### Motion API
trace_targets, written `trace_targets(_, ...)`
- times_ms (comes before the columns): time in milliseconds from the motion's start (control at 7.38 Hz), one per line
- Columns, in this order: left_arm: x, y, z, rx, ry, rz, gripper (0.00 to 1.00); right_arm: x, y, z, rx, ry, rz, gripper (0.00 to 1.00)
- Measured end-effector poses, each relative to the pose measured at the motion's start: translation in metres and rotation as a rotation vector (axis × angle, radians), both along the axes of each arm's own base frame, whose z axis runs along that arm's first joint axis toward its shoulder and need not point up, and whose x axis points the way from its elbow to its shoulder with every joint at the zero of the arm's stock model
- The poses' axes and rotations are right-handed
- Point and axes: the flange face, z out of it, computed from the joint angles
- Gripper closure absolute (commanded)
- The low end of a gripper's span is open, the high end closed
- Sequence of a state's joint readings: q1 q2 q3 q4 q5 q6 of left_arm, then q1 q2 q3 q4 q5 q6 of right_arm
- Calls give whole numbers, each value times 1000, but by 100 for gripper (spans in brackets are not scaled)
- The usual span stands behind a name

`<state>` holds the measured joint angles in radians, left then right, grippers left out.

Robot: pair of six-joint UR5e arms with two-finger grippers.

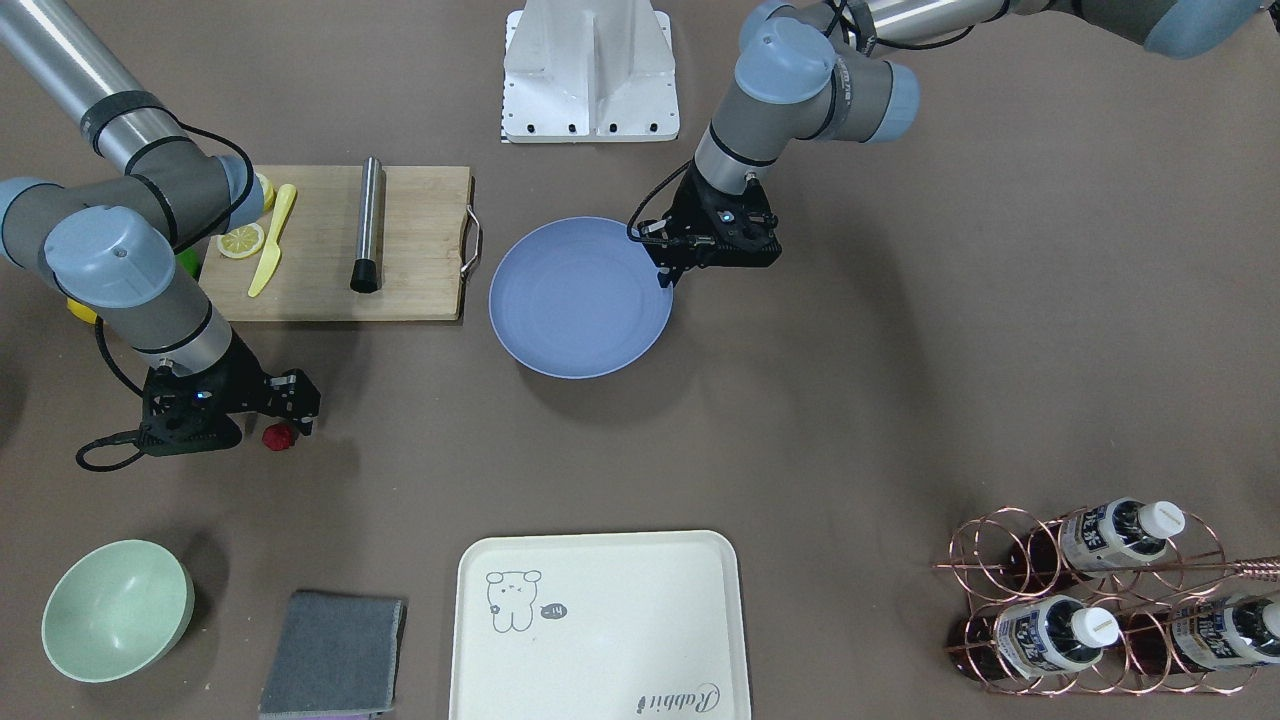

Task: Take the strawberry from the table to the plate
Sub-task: 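Carry the blue plate to center with left gripper while right reaches for strawberry, then release the plate and draw back the left gripper while the right grasps the strawberry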

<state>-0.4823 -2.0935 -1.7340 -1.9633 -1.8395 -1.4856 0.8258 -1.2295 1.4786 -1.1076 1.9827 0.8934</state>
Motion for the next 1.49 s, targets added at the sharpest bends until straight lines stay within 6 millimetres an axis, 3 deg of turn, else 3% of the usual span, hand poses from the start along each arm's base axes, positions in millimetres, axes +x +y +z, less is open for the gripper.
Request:
trace_targets(135, 4, 3, -1, 6, -2, -3, 83, -3, -1, 1, 1, 5, 2, 80)
trace_targets(271, 7, 7, -1, 10, -4, -5, 62, -4, -2, -1, 3, 5, 4, 100)
trace_targets(677, 13, 12, 2, 20, -13, -12, 36, -6, -3, -10, 11, -8, 1, 100)
trace_targets(1083, 1, 3, -1, 26, -6, -27, 36, -15, -11, -61, 20, -74, 23, 100)
trace_targets(1354, -40, -33, 11, 47, -17, -30, 36, -36, 9, -116, -32, -140, 51, 100)
trace_targets(1490, -73, -61, 29, 75, -40, -10, 36, -62, 32, -154, -65, -162, 66, 100)
